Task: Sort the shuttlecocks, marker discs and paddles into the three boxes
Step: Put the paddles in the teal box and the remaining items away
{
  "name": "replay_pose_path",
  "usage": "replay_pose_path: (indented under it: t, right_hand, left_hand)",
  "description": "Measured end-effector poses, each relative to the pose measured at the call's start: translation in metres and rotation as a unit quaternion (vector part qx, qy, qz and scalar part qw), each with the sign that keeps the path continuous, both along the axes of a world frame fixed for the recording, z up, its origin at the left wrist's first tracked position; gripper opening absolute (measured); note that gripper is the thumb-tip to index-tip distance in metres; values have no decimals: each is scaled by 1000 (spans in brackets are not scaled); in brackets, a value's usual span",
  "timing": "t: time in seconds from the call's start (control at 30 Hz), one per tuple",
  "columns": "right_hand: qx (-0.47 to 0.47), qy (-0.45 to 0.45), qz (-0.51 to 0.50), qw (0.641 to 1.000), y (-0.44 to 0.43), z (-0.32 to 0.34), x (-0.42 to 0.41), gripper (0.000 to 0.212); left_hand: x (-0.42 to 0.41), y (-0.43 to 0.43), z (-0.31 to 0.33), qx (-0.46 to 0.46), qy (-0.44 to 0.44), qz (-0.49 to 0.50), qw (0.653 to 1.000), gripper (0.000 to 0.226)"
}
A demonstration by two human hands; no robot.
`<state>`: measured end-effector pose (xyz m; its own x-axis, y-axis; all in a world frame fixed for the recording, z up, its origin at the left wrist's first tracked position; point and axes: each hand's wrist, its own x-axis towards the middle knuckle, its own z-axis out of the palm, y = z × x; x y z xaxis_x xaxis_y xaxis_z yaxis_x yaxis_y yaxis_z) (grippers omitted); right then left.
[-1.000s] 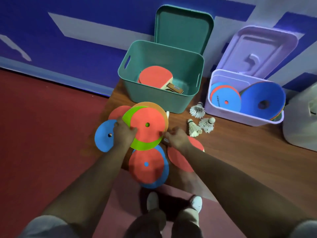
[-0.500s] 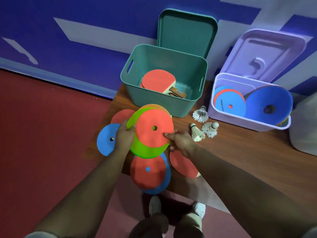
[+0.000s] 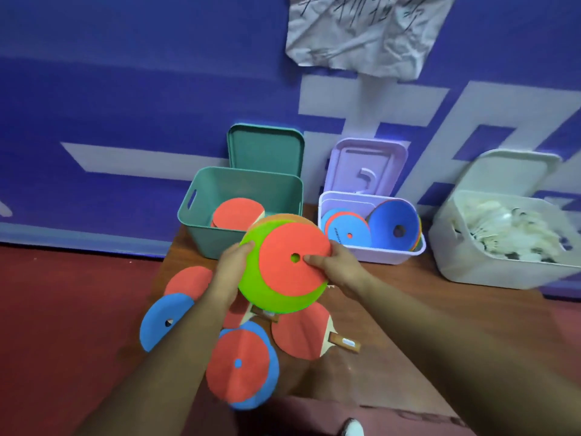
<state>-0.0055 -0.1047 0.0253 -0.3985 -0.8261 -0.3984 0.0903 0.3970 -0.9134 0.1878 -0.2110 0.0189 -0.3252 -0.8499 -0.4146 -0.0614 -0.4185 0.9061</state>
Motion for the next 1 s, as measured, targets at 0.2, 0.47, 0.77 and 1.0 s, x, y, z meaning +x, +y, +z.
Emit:
replay_pose_path:
  t: [0.2,0.47,0.77,1.0]
  right_hand:
    - [-38,-35,-168,985,36,34,-39,43]
    - [-1,74,-199,977,62,44,-86,29]
    - [21,55,-271,961,37,-14,-197,3]
    - [100,150,-211,961,-7,-49,-239,20]
  left_hand:
    - [-45,22,61,131,186,-177,957,35]
    - [-113,32,57,130,185,-115,967,34]
    - [-168,-6,28,44,131,12,990,34]
    - [-185,-62,-32,-16,38,114,993,64]
